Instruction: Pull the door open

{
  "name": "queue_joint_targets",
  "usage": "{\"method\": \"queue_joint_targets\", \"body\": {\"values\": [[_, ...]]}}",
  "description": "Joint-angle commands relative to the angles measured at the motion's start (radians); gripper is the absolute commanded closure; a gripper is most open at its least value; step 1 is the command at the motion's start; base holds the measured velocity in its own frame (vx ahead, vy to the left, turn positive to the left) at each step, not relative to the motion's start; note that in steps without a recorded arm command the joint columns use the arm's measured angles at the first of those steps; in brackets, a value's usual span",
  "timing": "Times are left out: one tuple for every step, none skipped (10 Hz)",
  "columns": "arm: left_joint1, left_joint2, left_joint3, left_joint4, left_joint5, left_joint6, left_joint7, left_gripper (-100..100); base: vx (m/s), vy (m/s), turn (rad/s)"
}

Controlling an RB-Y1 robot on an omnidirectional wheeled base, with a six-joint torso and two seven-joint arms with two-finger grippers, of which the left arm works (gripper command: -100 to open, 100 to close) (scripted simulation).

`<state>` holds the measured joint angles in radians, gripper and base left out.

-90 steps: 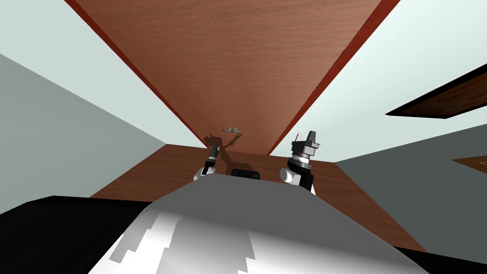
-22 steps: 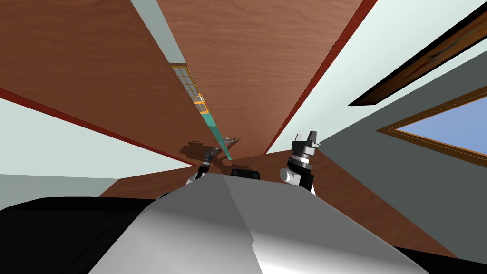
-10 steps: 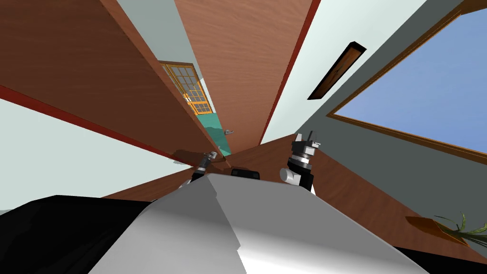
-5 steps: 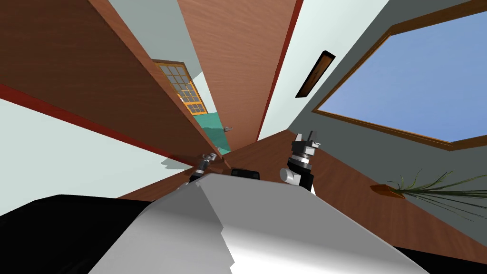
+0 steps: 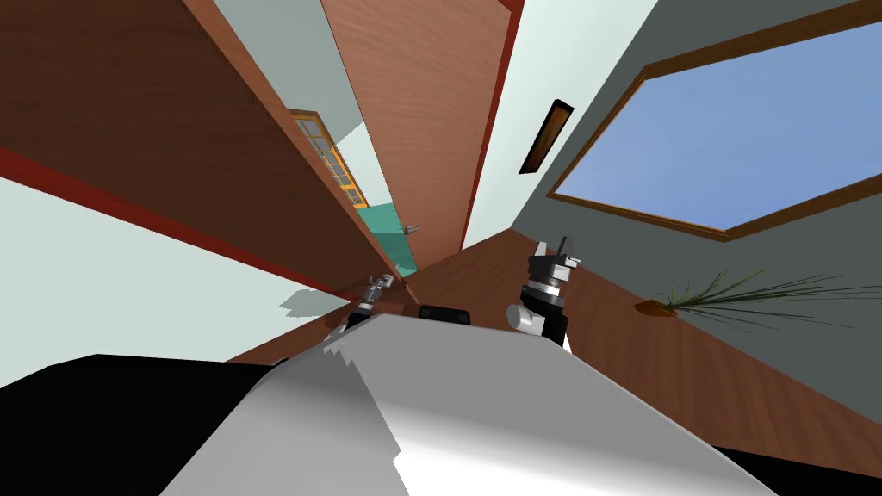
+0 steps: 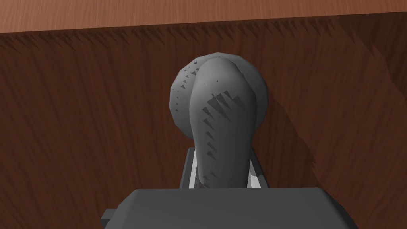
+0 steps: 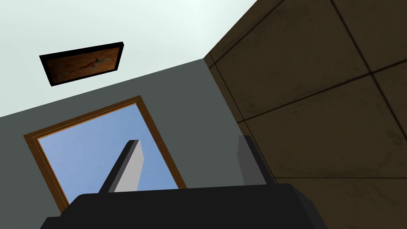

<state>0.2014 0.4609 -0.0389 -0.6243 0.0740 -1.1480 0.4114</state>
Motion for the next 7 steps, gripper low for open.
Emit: {"method": "queue_joint_targets", "body": {"values": [[-0.012,-0.013,0.006,-0.011,-0.006,0.022,-0.008,100,-0.228,0.085,-0.204],[-0.02,-0.02,0.011,-0.014,-0.008,0.035,-0.013,100,-0.24,0.069,-0.145],[-0.033,-0.03,0.018,-0.019,-0.011,0.056,-0.02,100,-0.253,0.059,-0.213],[-0.042,-0.036,0.024,-0.023,-0.013,0.07,-0.025,100,-0.272,0.067,-0.221],[-0.051,-0.043,0.029,-0.027,-0.015,0.084,-0.03,100,-0.244,0.085,-0.184],[-0.065,-0.053,0.037,-0.032,-0.018,0.105,-0.038,100,-0.253,0.085,-0.232],[-0.073,-0.06,0.042,-0.035,-0.02,0.119,-0.043,100,-0.246,0.083,-0.212]]}}
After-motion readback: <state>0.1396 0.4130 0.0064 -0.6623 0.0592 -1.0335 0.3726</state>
